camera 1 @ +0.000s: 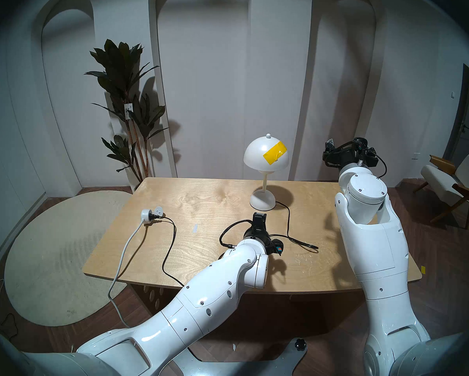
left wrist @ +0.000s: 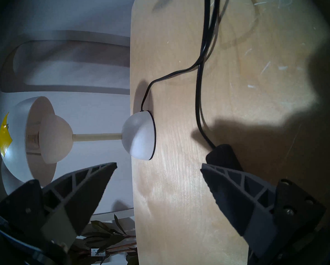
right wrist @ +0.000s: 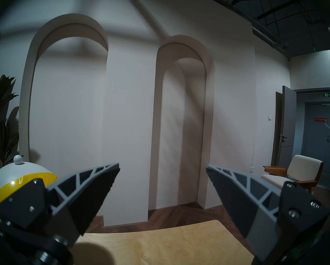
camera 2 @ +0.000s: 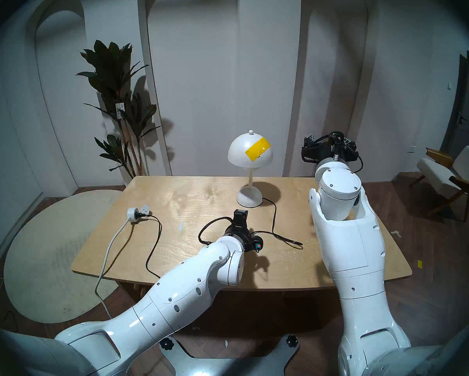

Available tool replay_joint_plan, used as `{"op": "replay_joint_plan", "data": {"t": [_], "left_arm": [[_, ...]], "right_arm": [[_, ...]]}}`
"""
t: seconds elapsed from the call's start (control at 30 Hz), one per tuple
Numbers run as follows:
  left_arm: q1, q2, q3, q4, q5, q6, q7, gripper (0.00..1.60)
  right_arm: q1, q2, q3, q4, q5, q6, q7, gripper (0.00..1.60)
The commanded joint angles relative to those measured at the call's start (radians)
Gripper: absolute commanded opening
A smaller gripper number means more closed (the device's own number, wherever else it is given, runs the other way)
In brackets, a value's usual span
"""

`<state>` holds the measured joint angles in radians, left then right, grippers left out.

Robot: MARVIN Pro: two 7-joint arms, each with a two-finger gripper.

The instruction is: Turn on the table lamp by pressing the switch

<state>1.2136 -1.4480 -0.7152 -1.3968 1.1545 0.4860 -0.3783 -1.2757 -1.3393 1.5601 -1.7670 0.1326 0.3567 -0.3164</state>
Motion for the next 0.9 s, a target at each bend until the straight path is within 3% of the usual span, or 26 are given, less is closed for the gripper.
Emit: {"op": "replay_joint_plan", "data": {"t": [0.0, 0.4, 0.7, 0.87], "left_arm": [[-0.026, 0.004, 0.008, 0.005, -0.003, -0.036, -0.019, 1.6], [-0.029, 0.002, 0.001, 0.011, -0.035, -0.066, -0.049, 1.6], [-0.031, 0.012, -0.005, -0.026, -0.102, -0.119, -0.151, 1.6], [-0.023, 0.006, -0.009, -0.023, -0.084, -0.101, -0.097, 1.6]], "right_arm": [[0.013, 0.002, 0.002, -0.02, -0.001, -0.01, -0.001, 1.6], [0.013, 0.007, -0.002, -0.02, 0.004, -0.011, -0.005, 1.6], [0.013, 0.011, -0.004, -0.02, 0.008, -0.011, -0.009, 1.6], [0.013, 0.013, -0.006, -0.02, 0.011, -0.011, -0.011, 1.6]]}}
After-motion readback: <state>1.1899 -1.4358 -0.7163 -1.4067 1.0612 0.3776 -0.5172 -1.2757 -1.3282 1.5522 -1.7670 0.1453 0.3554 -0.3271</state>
